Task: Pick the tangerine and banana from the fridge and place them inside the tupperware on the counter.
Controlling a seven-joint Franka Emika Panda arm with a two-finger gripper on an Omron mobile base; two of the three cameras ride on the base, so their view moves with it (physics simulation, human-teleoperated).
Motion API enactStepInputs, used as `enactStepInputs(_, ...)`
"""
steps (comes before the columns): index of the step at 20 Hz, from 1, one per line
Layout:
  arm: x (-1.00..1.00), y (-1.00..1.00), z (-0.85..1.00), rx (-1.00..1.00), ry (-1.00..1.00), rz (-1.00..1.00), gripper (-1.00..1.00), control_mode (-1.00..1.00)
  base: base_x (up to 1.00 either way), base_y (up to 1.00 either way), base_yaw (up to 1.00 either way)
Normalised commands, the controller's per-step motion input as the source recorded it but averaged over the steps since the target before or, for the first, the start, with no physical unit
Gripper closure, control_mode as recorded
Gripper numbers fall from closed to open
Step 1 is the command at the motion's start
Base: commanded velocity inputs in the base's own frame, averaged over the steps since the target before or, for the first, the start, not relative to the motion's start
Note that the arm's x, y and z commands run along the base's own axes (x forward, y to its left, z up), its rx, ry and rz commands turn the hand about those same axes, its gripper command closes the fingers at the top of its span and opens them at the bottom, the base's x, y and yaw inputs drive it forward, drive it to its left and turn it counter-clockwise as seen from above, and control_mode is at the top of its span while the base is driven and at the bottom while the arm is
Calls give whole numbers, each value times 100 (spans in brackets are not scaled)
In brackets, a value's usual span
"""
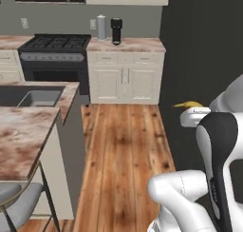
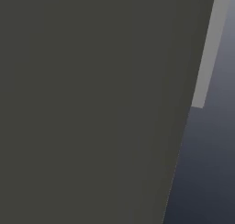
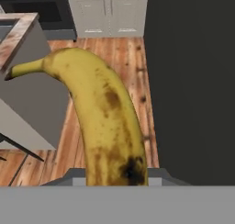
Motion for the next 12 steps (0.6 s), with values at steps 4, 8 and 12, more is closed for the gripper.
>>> enactStepInputs(4,0,0,0,0,0,0,100,100,100,-84,49)
enactStepInputs(8,0,0,0,0,0,0,100,100,100,-86,47)
enactStepInputs(12,0,0,0,0,0,0,100,100,100,-85,46)
